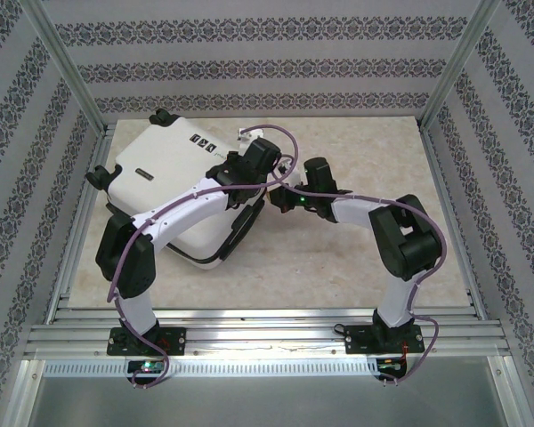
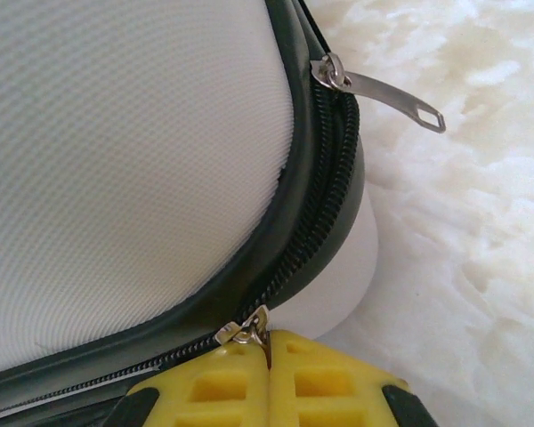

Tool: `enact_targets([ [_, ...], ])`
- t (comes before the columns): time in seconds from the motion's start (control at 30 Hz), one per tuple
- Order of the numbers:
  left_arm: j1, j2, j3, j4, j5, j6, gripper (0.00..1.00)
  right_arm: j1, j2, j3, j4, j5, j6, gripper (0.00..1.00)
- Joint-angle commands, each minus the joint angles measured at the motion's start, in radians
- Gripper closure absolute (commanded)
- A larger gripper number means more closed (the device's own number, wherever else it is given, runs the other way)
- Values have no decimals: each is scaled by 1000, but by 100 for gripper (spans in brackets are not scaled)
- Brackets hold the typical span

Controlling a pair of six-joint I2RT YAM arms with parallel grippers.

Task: Pack the luggage

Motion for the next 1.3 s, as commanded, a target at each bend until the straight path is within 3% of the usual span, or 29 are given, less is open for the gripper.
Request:
enact_targets([
  [0.0,-22,55,-136,-443,129,-30,52,-119,8,89,205,184,5,100],
  [0.47,-28,32,-188,-407,180,-47,52,-112,62,203,152,463,30,100],
  [0.63,-40,25,-194,-401,194,-47,53,-112,28,107,277,214,35,100],
  [0.77,-47,-3,-236,-383,219,-62,54,-98,-15,6,348,102,49,100],
  [1.0,-112,-120,-415,-393,220,-173,54,-32,-162,-217,400,86,71,100],
  [1.27,-168,-339,-576,-610,165,-380,54,131,-360,-442,411,141,117,100],
])
